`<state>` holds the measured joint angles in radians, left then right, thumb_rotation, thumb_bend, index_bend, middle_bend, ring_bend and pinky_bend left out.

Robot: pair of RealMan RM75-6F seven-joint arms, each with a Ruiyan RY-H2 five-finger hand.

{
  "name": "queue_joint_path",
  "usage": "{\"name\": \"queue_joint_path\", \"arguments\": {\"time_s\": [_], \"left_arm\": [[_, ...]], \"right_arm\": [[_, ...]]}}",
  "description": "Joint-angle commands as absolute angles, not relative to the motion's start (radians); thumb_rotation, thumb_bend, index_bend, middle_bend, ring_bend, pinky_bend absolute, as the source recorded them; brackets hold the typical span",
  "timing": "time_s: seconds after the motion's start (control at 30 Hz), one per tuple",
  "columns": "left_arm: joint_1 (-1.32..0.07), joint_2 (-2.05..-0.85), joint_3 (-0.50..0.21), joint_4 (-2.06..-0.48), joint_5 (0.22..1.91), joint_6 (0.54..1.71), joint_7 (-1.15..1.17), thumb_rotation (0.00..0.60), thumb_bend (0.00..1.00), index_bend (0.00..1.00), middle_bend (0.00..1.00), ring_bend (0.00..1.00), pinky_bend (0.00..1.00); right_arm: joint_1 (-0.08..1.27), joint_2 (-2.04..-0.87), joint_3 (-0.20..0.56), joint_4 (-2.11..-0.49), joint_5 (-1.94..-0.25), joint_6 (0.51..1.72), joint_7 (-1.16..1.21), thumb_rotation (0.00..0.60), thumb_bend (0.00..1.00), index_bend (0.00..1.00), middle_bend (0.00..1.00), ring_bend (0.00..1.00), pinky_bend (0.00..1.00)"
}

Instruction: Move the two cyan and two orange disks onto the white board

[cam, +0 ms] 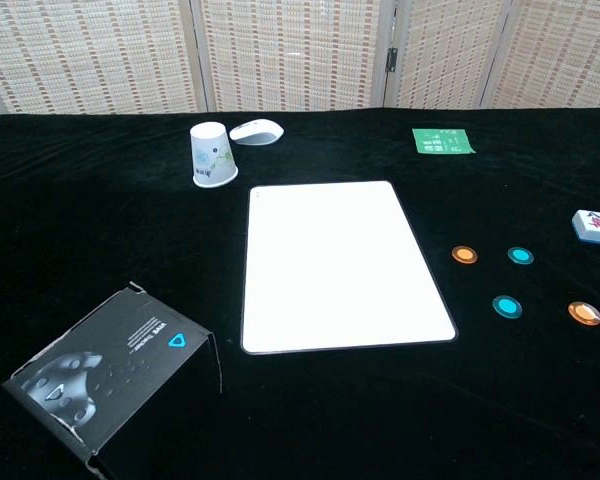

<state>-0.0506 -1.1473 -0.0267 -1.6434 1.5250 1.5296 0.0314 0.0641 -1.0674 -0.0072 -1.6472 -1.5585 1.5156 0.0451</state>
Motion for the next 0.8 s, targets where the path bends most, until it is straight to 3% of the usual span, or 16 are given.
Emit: {"name": "queue_joint_path", "arguments": {"time_s": [0.03, 0.23, 0.37, 0.57, 0.8], "left_arm": [[-0.053, -1.150, -0.029, -1.641, 1.526, 1.530, 0.032, 0.600, 0.19, 0.09, 0.00, 0.01, 0.00], [-0.052, -1.156, -0.025, -1.632, 1.533, 1.532, 0.027, 0.600, 0.19, 0.09, 0.00, 0.01, 0.00], [-0.050, -1.157, -0.023, -1.631, 1.538, 1.536, 0.025, 0.600, 0.19, 0.09, 0.00, 0.01, 0.00], [-0.046, -1.152, -0.021, -1.631, 1.544, 1.544, 0.022, 0.600, 0.19, 0.09, 0.00, 0.01, 0.00], [-0.038, -1.148, -0.019, -1.631, 1.534, 1.546, 0.016, 0.600, 0.19, 0.09, 0.00, 0.01, 0.00]], "right_arm": [[0.054, -1.079, 0.005, -1.641, -1.561, 1.541, 0.047, 0.600, 0.42, 0.11, 0.06, 0.00, 0.00], [0.055, -1.098, 0.008, -1.621, -1.578, 1.544, 0.041, 0.600, 0.42, 0.12, 0.07, 0.00, 0.00], [0.085, -1.122, 0.009, -1.613, -1.585, 1.493, 0.029, 0.600, 0.42, 0.20, 0.08, 0.00, 0.00], [0.185, -1.178, 0.011, -1.594, -1.583, 1.320, 0.018, 0.600, 0.42, 0.29, 0.08, 0.00, 0.00], [0.298, -1.281, 0.028, -1.540, -1.540, 1.133, -0.047, 0.600, 0.42, 0.33, 0.08, 0.00, 0.00]]}}
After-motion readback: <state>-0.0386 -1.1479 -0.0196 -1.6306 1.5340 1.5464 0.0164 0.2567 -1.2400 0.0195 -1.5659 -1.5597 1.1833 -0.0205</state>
